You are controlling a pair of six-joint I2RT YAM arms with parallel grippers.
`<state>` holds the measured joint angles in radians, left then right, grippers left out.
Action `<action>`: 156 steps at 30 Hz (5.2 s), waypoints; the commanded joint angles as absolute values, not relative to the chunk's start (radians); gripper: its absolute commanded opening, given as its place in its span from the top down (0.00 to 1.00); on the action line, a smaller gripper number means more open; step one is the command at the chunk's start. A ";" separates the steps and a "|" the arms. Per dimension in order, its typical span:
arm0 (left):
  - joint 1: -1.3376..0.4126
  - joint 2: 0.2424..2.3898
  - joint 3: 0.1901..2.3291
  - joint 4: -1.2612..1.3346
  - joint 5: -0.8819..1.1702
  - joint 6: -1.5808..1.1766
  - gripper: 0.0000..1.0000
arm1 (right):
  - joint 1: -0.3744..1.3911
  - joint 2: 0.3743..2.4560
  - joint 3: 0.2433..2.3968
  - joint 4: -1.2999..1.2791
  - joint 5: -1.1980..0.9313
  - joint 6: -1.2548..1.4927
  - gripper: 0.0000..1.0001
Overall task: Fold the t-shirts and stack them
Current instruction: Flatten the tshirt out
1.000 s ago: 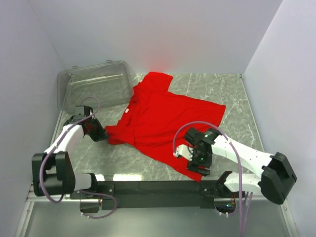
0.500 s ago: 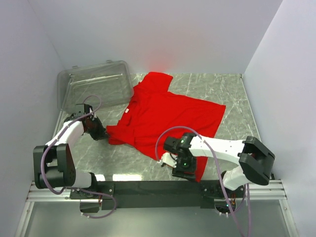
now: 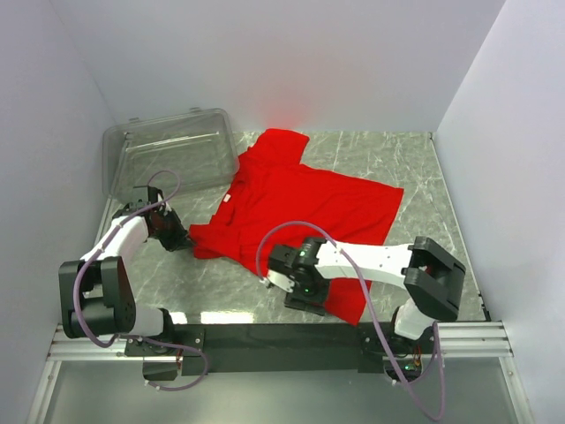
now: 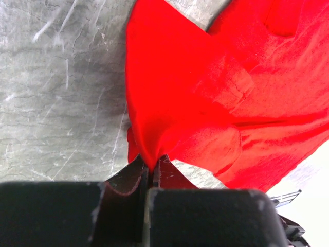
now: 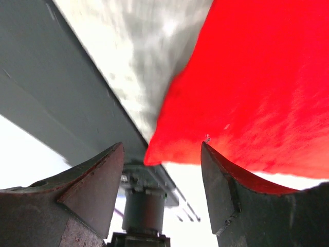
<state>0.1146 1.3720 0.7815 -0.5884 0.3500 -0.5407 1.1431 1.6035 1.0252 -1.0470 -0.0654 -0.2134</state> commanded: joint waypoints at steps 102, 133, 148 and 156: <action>0.066 1.293 1.983 0.364 0.519 -0.940 0.99 | 0.318 1.198 2.504 -0.853 -0.170 -0.692 1.00; -0.256 1.974 1.798 0.307 0.531 -0.613 0.99 | -0.120 1.231 1.327 -0.445 -0.284 -0.557 1.00; -0.325 2.234 2.059 0.433 0.377 -0.523 0.99 | -0.198 1.398 1.388 -0.314 -0.242 -0.451 1.00; -0.325 1.682 1.602 0.531 0.350 -0.402 0.99 | -0.298 1.059 1.452 -0.572 -0.667 -0.564 1.00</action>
